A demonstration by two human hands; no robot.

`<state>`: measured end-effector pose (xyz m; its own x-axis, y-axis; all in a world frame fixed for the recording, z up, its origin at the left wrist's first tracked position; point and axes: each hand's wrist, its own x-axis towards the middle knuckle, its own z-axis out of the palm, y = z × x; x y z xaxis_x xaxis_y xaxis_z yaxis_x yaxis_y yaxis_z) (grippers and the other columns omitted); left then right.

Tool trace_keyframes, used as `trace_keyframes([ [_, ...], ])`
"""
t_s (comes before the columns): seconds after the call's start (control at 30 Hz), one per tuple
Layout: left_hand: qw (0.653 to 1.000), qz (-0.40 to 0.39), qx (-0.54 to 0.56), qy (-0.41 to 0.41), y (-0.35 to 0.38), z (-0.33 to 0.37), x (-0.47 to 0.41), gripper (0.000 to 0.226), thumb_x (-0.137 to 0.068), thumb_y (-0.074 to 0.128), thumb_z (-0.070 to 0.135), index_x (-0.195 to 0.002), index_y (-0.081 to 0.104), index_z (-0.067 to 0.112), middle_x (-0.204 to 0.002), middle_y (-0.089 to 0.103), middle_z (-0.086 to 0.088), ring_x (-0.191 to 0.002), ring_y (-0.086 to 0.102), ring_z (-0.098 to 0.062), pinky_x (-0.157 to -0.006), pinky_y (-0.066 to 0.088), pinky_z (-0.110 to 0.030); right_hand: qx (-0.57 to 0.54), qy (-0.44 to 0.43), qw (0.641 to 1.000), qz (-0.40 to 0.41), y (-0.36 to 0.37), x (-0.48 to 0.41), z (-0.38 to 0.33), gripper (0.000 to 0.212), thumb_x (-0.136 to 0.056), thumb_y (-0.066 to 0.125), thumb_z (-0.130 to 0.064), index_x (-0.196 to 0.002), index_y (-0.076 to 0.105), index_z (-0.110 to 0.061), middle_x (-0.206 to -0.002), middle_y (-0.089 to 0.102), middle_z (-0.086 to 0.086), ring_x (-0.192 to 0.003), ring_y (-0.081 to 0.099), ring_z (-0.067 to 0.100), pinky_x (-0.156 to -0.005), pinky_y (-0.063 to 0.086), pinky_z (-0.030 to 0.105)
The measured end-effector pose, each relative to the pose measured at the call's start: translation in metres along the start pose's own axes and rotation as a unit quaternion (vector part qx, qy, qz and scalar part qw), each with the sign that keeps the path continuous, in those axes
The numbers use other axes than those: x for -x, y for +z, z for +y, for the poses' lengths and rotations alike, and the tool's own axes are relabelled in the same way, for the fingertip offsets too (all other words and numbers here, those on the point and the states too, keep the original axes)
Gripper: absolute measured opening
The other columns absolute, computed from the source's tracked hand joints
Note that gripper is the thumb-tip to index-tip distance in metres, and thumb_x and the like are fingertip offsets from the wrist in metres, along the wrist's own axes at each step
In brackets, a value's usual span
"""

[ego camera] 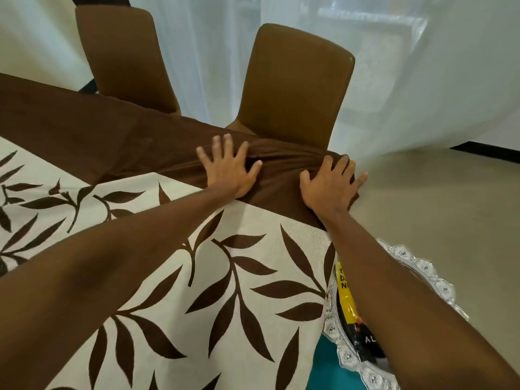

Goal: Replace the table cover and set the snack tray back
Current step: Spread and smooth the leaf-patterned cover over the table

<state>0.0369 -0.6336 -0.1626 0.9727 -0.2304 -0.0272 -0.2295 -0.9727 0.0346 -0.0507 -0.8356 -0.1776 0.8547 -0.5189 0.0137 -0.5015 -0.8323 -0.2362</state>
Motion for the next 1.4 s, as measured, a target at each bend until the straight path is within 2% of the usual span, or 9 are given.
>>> trace_keyframes([
  [0.07, 0.995, -0.06, 0.033, -0.072, 0.003, -0.008, -0.007, 0.084, -0.088, 0.014, 0.084, -0.158, 0.014, 0.038, -0.167, 0.003, -0.016, -0.153, -0.005, -0.042, -0.113, -0.008, -0.072, -0.025, -0.038, 0.998, 0.04, 0.003, 0.002, -0.006, 0.065, -0.096, 0.042, -0.053, -0.151, 0.039, -0.019, -0.163, 0.029, 0.019, -0.153, 0.019, 0.037, -0.121, 0.01, 0.067],
  [0.17, 0.99, -0.087, 0.076, -0.085, 0.005, -0.01, -0.022, 0.097, -0.078, 0.016, 0.093, -0.159, 0.01, 0.04, -0.168, -0.002, -0.014, -0.153, -0.006, -0.039, -0.118, -0.008, -0.065, -0.027, -0.119, 0.991, 0.049, 0.011, -0.001, -0.005, 0.068, -0.1, 0.036, -0.06, -0.16, 0.026, -0.03, -0.17, 0.015, 0.011, -0.157, 0.011, 0.032, -0.122, 0.003, 0.059],
  [0.43, 0.987, -0.123, 0.098, -0.035, -0.004, -0.006, -0.07, 0.103, -0.075, 0.018, 0.095, -0.159, 0.013, 0.036, -0.169, -0.001, -0.009, -0.155, -0.006, -0.033, -0.122, -0.005, -0.058, -0.006, -0.059, 0.998, -0.009, 0.013, -0.02, 0.006, 0.076, -0.098, 0.02, -0.072, -0.161, 0.024, -0.03, -0.169, 0.017, 0.014, -0.157, 0.007, 0.034, -0.125, 0.004, 0.057],
  [0.7, 0.985, -0.108, 0.129, 0.05, 0.0, -0.01, -0.096, 0.093, -0.085, 0.024, 0.086, -0.159, 0.02, 0.029, -0.167, 0.017, -0.007, -0.155, 0.004, -0.029, -0.122, -0.003, -0.057, -0.026, -0.017, 0.999, -0.017, 0.011, -0.032, 0.009, 0.078, -0.096, 0.024, -0.075, -0.159, 0.03, -0.029, -0.169, 0.014, 0.016, -0.157, 0.004, 0.036, -0.124, 0.005, 0.057],
  [0.87, 0.978, 0.003, 0.172, 0.12, -0.001, -0.011, -0.014, 0.073, -0.092, 0.038, 0.072, -0.153, 0.037, 0.032, -0.163, 0.029, -0.003, -0.154, 0.012, -0.024, -0.121, 0.001, -0.059, -0.005, -0.043, 0.997, -0.062, 0.004, -0.036, 0.01, 0.085, -0.093, 0.019, -0.082, -0.162, 0.018, -0.031, -0.171, 0.004, 0.014, -0.157, -0.003, 0.035, -0.125, 0.002, 0.058],
  [1.0, 0.989, -0.044, 0.102, 0.1, 0.007, -0.002, 0.087, 0.075, -0.092, 0.026, 0.077, -0.158, 0.017, 0.041, -0.168, 0.01, 0.003, -0.155, 0.0, -0.024, -0.118, -0.003, -0.065, -0.017, -0.002, 0.995, -0.093, -0.006, -0.032, 0.013, 0.09, -0.092, 0.02, -0.084, -0.163, 0.004, -0.033, -0.171, -0.008, 0.011, -0.157, -0.011, 0.033, -0.121, -0.006, 0.065],
  [1.13, 0.991, -0.068, 0.036, 0.106, 0.02, 0.004, 0.12, 0.075, -0.094, 0.008, 0.076, -0.159, 0.0, 0.04, -0.169, -0.006, 0.001, -0.155, -0.011, -0.027, -0.118, -0.006, -0.066, -0.051, -0.087, 0.995, 0.023, -0.007, 0.047, -0.005, 0.072, -0.101, 0.026, -0.068, -0.161, 0.025, -0.028, -0.17, 0.015, 0.01, -0.157, 0.008, 0.032, -0.123, 0.007, 0.061],
  [1.27, 0.99, -0.075, 0.047, 0.108, 0.02, 0.009, 0.107, 0.072, -0.098, 0.01, 0.07, -0.16, 0.004, 0.034, -0.169, -0.003, 0.001, -0.155, -0.01, -0.027, -0.117, -0.008, -0.063, -0.016, -0.15, 0.988, -0.025, 0.01, 0.106, -0.003, 0.064, -0.104, 0.023, -0.061, -0.159, 0.029, -0.029, -0.169, 0.02, 0.011, -0.157, 0.013, 0.03, -0.124, 0.007, 0.056],
  [1.4, 0.984, -0.069, 0.086, 0.137, 0.011, 0.01, 0.152, 0.061, -0.104, 0.024, 0.055, -0.159, 0.018, 0.029, -0.169, 0.008, -0.001, -0.155, 0.0, -0.024, -0.122, -0.002, -0.057, 0.003, -0.087, 0.995, -0.057, 0.004, 0.085, 0.011, 0.068, -0.105, 0.021, -0.06, -0.163, 0.016, -0.025, -0.17, 0.008, 0.014, -0.157, 0.004, 0.033, -0.125, 0.002, 0.056],
])
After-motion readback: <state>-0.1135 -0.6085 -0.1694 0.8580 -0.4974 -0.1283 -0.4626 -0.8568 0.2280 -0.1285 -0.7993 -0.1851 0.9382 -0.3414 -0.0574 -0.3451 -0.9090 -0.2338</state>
